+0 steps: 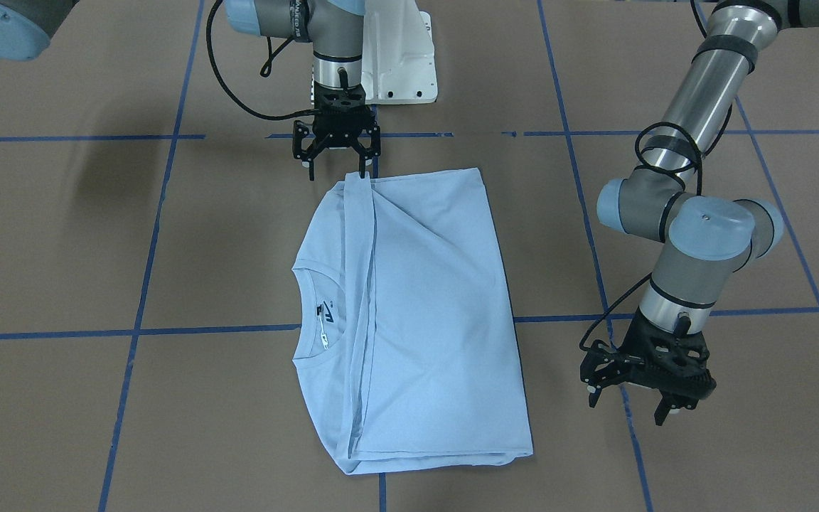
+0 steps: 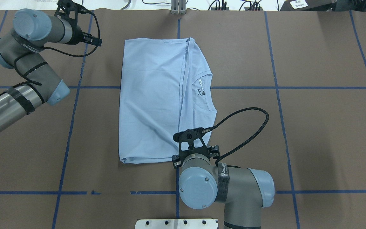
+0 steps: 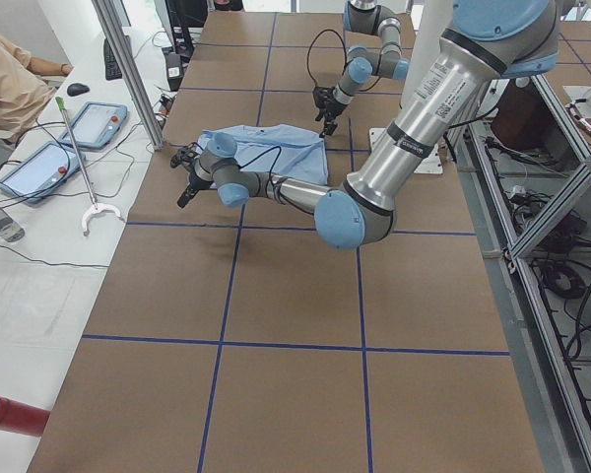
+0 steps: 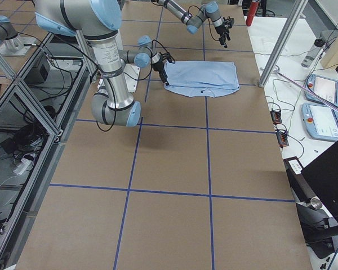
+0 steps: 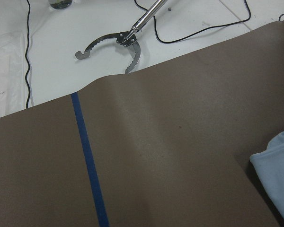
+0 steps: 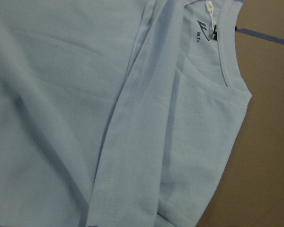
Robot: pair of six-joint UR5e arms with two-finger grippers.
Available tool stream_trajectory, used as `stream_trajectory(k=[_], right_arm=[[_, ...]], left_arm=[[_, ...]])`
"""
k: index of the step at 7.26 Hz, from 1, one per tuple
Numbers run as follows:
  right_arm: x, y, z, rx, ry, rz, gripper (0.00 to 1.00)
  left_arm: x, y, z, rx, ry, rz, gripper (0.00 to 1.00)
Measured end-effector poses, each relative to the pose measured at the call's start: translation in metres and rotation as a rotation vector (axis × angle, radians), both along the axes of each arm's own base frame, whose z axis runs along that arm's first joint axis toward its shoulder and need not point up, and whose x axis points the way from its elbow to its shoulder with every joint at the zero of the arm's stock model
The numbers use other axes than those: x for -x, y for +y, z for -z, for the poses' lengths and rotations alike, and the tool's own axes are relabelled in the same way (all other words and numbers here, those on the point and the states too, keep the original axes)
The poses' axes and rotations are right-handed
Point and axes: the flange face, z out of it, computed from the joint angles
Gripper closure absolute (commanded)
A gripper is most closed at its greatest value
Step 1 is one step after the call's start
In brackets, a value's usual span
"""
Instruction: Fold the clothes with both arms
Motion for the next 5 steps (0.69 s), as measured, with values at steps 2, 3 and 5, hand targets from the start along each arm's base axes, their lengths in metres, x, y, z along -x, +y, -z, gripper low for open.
stream_trajectory(k=[2, 3, 5], right_arm=[[0.006, 0.0018, 0.0005, -0.012, -0.035, 0.038, 0.13], [0.0072, 0.0022, 0.0018, -0.013, -0.047, 0.045, 0.15], [0.0081, 0.0024, 0.0027, -0.016, -0.053, 0.05, 0.35]], left_arm=[[-0.0029, 0.0015, 0.0, 0.004, 0.003, 0.0, 0.0], [-0.0035, 0.0019, -0.0005, 0.005, 0.003, 0.0, 0.0], [-0.0043, 0.0024, -0.0008, 0.006, 0.003, -0.001, 0.0]])
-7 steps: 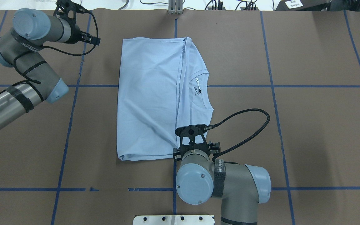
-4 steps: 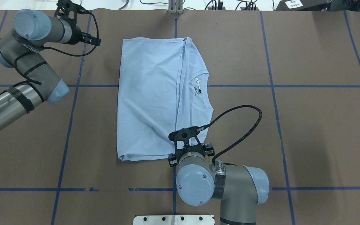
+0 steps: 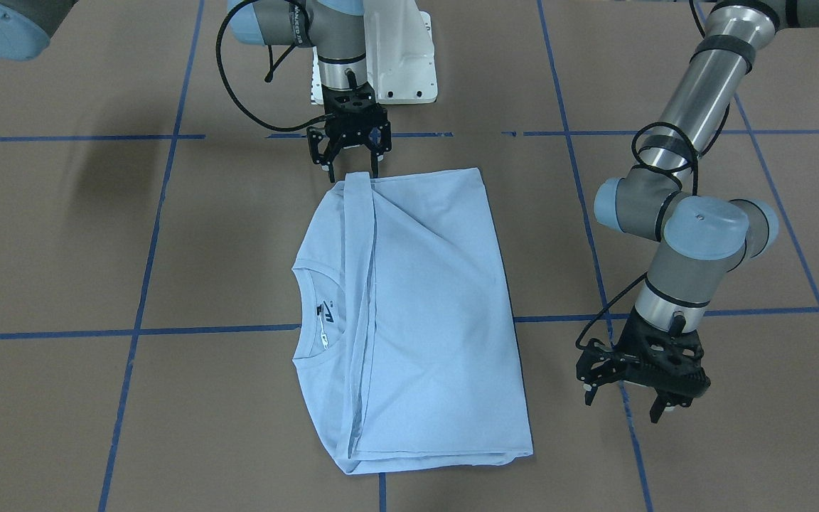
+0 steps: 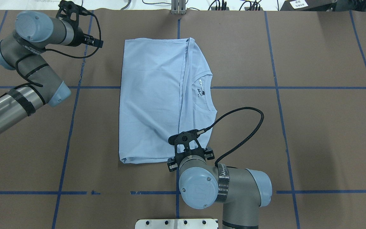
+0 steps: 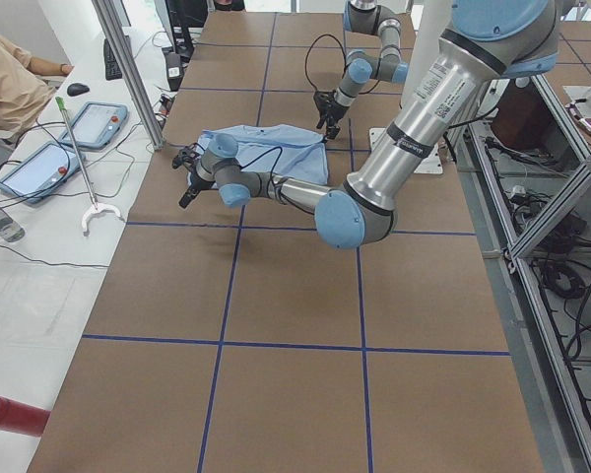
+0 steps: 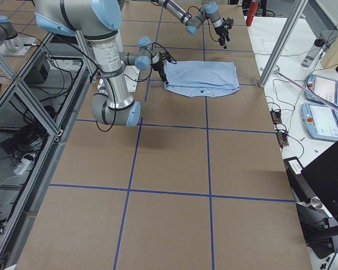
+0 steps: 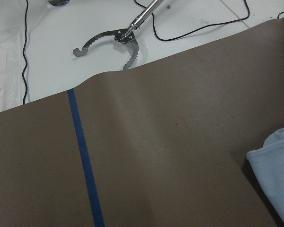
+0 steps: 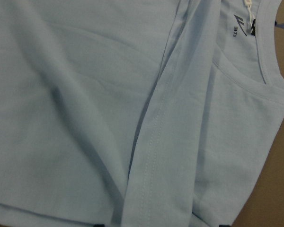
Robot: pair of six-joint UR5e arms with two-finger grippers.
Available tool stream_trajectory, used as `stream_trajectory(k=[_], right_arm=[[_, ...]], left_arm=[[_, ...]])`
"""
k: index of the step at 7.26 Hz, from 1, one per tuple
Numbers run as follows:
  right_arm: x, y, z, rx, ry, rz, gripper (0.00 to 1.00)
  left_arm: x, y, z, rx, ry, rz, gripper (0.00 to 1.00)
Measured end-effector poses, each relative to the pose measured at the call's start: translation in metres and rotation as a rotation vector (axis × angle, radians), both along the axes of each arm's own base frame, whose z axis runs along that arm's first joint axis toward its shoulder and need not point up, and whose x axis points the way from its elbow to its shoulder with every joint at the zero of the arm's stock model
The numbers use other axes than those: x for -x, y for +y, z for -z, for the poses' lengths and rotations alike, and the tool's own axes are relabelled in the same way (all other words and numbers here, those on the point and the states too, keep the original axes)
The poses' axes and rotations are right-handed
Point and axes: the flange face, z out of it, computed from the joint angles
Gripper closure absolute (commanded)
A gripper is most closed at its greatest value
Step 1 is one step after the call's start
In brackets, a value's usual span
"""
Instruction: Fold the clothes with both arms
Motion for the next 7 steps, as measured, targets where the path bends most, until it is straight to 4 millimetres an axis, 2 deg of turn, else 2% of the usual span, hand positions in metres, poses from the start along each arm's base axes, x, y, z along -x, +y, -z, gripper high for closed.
stream_trajectory(k=[1, 2, 4, 7], right_arm=[[0.0001, -0.0001, 0.0, -0.001, -0.001, 0.0, 0.44], [0.0003, 0.0002, -0.0002, -0.001, 0.0, 0.001, 0.46], [0.0008, 0.0015, -0.0006, 0.0, 0.001, 0.004, 0.59], [0.0001, 0.0019, 0.0004, -0.017, 0.008, 0.02, 0.61]], left_arm=[[-0.0001, 0.0003, -0.0002, 0.0, 0.0, -0.001, 0.0], [-0.0001, 0.0003, -0.0003, 0.0, 0.0, -0.001, 0.0], [-0.0002, 0.0004, -0.0005, 0.0, 0.0, -0.001, 0.0], [-0.0002, 0.0004, -0.0006, 0.001, 0.0, -0.001, 0.0]])
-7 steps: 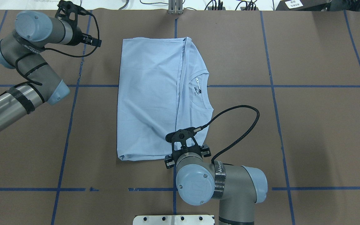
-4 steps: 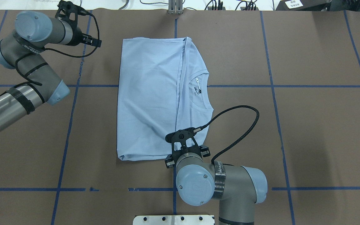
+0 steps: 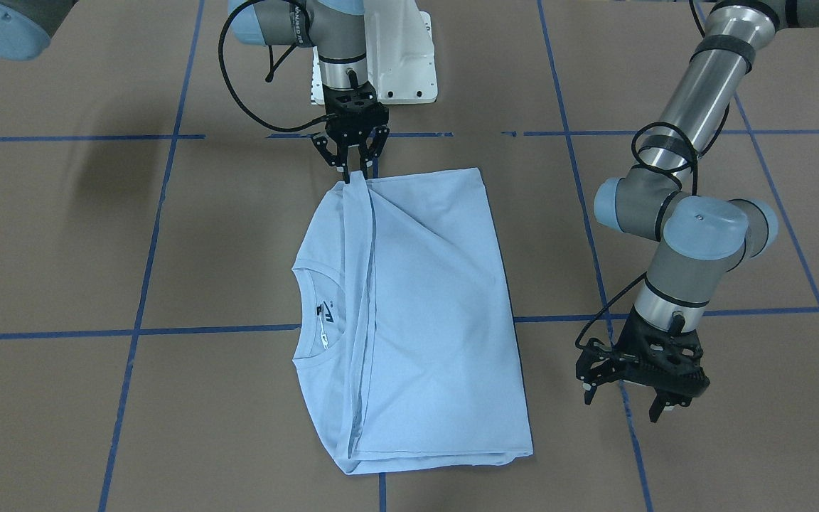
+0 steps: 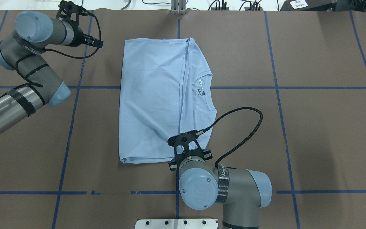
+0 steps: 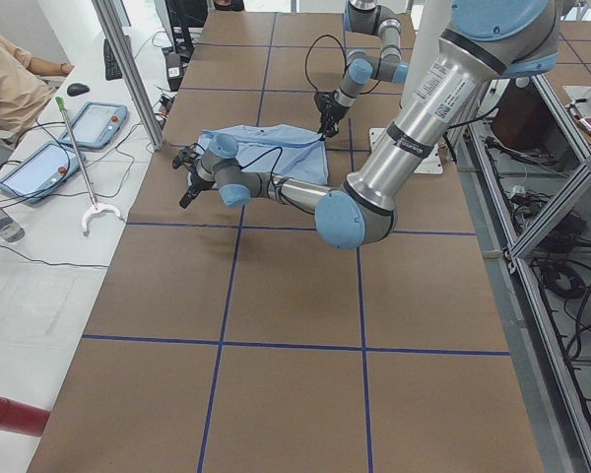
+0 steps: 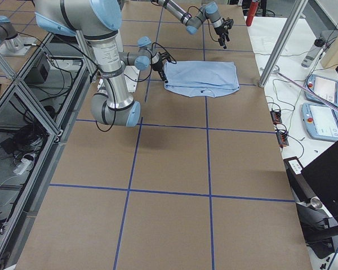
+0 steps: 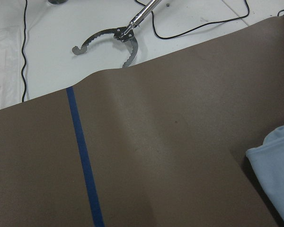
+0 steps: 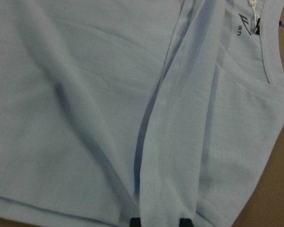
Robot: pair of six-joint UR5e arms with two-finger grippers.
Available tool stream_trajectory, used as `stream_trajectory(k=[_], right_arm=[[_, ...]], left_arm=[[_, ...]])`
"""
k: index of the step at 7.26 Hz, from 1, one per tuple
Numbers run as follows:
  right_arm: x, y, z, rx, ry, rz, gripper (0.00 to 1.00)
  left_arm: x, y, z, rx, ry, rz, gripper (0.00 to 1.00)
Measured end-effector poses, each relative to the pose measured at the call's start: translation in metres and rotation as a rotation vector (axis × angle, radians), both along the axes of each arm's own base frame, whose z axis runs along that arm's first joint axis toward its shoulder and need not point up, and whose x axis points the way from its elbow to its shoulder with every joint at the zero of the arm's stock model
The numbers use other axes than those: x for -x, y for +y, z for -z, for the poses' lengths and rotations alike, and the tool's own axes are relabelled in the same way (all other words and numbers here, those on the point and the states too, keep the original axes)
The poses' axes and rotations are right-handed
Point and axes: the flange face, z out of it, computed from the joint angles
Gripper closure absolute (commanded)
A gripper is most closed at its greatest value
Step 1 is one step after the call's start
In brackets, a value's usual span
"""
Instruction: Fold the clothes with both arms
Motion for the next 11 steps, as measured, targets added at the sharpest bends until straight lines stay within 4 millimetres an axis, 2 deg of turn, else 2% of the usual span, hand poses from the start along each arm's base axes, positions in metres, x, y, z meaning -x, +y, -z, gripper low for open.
stream_trajectory(k=[4, 6, 7, 9, 11], right_arm=[[-0.003, -0.002, 0.003, -0.024, 0.003, 0.009, 0.63], [-0.004, -0.002, 0.006, -0.03, 0.0, 0.01, 0.94], [-0.006, -0.004, 0.006, -0.032, -0.001, 0.006, 1.0], [-0.013, -0.014, 0.002, -0.032, 0.004, -0.012, 1.0], [-0.028, -0.02, -0.008, -0.027, 0.007, -0.031, 1.0]], left_arm=[[0.0, 0.0, -0.001, 0.001, -0.001, 0.0, 0.0], [-0.001, 0.0, -0.001, 0.001, -0.001, -0.001, 0.0], [-0.002, 0.001, -0.001, 0.001, -0.001, -0.002, 0.0], [-0.004, 0.002, -0.001, 0.001, -0.001, -0.004, 0.0], [-0.005, 0.003, -0.001, 0.0, -0.001, -0.006, 0.0]])
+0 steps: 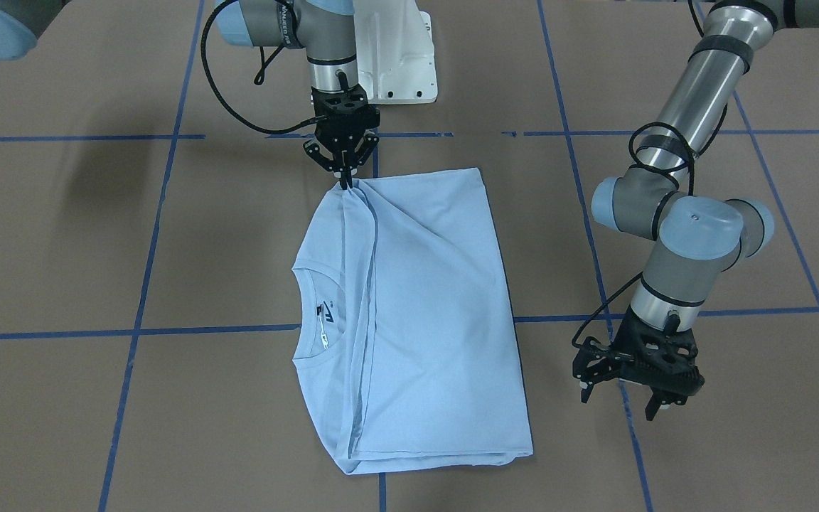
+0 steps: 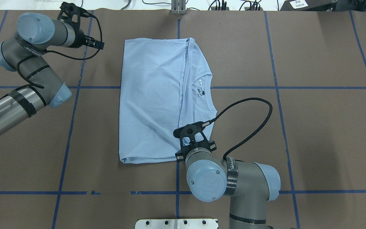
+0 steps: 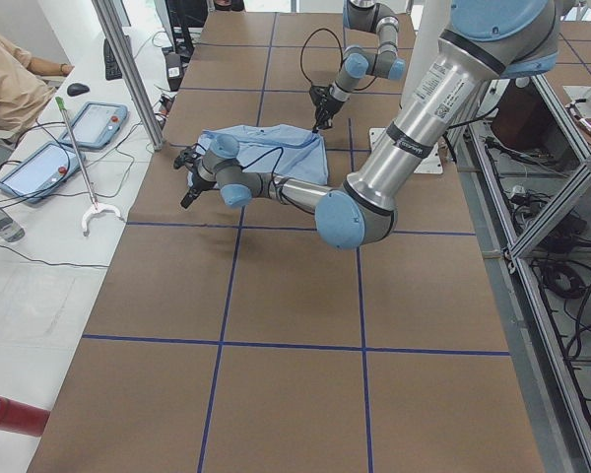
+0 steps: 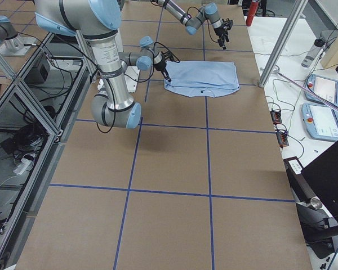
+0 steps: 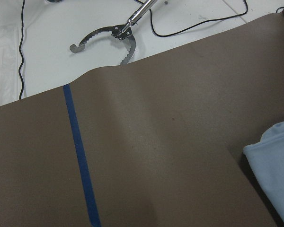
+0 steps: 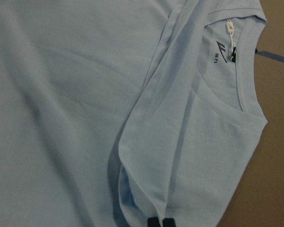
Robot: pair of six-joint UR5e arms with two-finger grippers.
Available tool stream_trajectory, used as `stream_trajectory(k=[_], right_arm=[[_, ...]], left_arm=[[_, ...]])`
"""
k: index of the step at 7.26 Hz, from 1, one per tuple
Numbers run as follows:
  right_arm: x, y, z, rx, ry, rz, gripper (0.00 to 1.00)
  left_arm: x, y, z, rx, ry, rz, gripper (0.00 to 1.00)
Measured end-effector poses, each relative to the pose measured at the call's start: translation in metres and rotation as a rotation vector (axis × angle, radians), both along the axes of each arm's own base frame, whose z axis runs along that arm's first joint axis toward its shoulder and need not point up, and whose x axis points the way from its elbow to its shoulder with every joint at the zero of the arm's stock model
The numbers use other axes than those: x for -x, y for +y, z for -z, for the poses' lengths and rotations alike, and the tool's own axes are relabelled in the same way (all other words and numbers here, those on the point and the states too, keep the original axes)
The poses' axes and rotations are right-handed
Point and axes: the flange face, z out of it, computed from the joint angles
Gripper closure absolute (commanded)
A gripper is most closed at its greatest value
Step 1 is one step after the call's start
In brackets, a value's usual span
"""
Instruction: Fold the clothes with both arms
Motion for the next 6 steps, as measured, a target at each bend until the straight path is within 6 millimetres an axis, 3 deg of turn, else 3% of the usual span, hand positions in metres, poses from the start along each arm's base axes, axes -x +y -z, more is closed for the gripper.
stream_trajectory(k=[2, 3, 5, 6], right_arm=[[-0.037, 0.007, -0.029, 0.073, -0.032, -0.064, 1.0], [-0.046, 0.017, -0.041, 0.16, -0.078, -0.136, 0.81], [-0.031, 0.057, -0.051, 0.286, -0.158, -0.243, 0.15], [-0.024, 0.066, -0.055, 0.291, -0.168, -0.274, 0.0]], left_arm=[[-0.001, 0.0, 0.0, 0.0, 0.0, -0.001, 0.0], [-0.002, 0.001, 0.0, 0.0, 0.0, -0.003, 0.0], [-0.005, 0.003, 0.0, 0.0, 0.0, -0.008, 0.0], [-0.006, 0.004, 0.0, 0.0, 0.0, -0.009, 0.0]])
